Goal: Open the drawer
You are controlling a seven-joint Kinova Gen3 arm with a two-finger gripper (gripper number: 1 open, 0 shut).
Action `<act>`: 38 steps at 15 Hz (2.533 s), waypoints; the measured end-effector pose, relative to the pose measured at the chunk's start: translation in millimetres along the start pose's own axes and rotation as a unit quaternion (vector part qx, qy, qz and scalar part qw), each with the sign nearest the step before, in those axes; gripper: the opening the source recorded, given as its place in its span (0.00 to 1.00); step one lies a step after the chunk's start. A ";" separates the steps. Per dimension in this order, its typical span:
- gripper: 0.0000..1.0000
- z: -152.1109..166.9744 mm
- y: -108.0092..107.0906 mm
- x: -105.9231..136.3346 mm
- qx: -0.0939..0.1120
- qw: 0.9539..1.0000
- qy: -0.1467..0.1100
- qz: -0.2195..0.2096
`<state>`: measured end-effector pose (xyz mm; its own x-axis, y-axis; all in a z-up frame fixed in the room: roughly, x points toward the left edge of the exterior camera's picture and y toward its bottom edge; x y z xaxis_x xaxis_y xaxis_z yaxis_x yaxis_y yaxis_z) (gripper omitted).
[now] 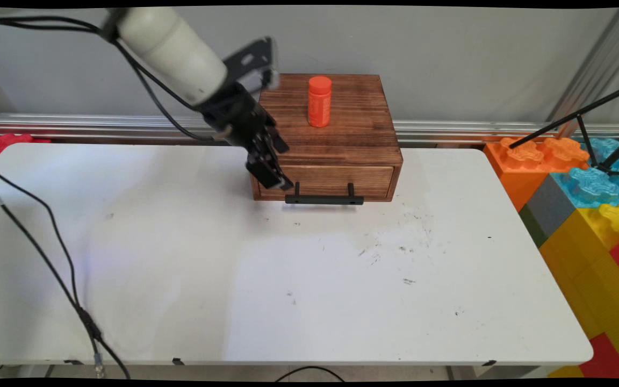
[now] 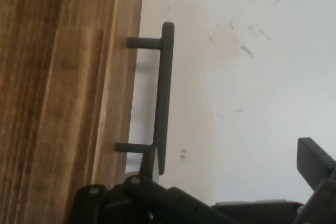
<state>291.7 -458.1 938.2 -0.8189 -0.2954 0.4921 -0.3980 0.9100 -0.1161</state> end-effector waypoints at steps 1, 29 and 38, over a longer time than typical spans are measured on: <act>1.00 14.8 -0.6 2.2 0.001 1.000 -0.007 0.004; 1.00 190.0 -4.9 26.1 0.004 0.998 -0.057 0.035; 1.00 204.9 0.0 21.3 0.000 0.998 -0.063 0.029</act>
<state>189.6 -524.0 771.9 -0.8865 -0.2759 0.3715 -0.3476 0.9269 -0.1412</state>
